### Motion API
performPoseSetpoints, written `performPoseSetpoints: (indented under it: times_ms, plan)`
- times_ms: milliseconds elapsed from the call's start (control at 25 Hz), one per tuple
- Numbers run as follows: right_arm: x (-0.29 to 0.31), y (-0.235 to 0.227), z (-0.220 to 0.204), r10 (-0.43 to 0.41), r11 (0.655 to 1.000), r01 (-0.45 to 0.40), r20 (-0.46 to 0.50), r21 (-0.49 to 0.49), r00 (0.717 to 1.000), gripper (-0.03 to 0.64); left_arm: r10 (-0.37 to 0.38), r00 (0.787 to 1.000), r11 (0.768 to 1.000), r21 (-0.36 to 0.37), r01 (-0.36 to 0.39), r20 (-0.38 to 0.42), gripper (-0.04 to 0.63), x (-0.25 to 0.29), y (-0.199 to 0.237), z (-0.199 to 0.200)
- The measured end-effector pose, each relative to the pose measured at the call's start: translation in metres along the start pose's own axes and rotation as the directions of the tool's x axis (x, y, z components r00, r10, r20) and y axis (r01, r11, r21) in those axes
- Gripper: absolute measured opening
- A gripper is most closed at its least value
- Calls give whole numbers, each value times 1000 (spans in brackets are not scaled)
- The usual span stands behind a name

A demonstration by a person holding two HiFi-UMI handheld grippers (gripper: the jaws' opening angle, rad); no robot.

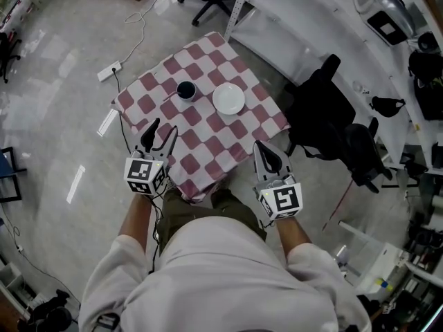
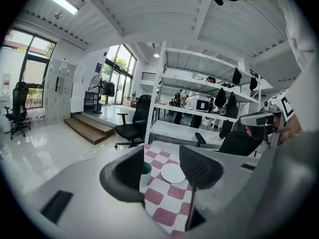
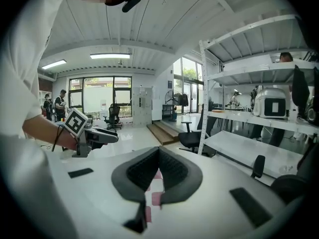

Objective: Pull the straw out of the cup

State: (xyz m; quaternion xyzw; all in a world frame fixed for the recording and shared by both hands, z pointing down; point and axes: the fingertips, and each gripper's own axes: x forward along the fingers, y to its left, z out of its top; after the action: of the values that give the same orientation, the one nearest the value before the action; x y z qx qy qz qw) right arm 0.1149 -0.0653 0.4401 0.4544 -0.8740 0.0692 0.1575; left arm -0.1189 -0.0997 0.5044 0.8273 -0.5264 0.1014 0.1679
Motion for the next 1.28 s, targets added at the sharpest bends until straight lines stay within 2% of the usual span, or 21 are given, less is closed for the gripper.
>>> performPoseSetpoints:
  times_ms: [480, 840, 1280]
  plan:
    - [-5, -24, -27, -42, 999, 43, -70, 10, 997, 3, 26, 993, 999, -39, -31, -116, 219, 64, 26, -62]
    - [-7, -43, -43, -53, 998, 55, -110, 12, 992, 3, 31, 984, 998, -53, -41, -177, 219, 105, 32, -94]
    - [0, -62, -67, -52, 998, 58, -165, 33, 985, 3, 90, 969, 992, -67, -108, -231, 219, 145, 56, -119]
